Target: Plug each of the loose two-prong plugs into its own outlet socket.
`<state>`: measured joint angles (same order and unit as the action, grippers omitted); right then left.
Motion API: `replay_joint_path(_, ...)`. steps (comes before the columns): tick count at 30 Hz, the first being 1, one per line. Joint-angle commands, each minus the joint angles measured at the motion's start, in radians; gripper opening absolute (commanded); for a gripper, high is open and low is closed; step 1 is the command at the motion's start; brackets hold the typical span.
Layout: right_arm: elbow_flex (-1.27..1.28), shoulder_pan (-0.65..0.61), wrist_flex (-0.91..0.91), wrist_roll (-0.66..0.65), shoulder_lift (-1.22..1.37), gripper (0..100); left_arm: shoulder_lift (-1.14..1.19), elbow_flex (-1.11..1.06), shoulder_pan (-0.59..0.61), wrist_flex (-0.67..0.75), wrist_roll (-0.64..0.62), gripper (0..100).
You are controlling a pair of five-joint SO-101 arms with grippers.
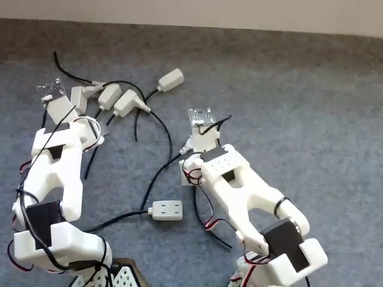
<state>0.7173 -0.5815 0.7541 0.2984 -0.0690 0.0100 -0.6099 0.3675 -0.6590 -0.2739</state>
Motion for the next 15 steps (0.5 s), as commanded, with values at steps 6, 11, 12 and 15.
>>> replay_joint_path(6, -0.015, 0.033, 0.111, 0.005, -0.047, 10.1, -0.005, 0.024, -0.021, 0.014, -0.005, 28)
replay_joint_path(11, -0.013, 0.033, 0.110, -0.026, -0.045, 10.1, -0.005, 0.024, -0.021, 0.014, -0.005, 28)
replay_joint_path(12, -0.013, 0.033, 0.110, -0.026, -0.045, 10.1, -0.005, 0.024, -0.021, 0.014, -0.005, 28)
replay_joint_path(15, -0.013, 0.035, 0.110, -0.026, -0.044, 10.1, -0.005, 0.024, -0.021, 0.014, -0.005, 28)
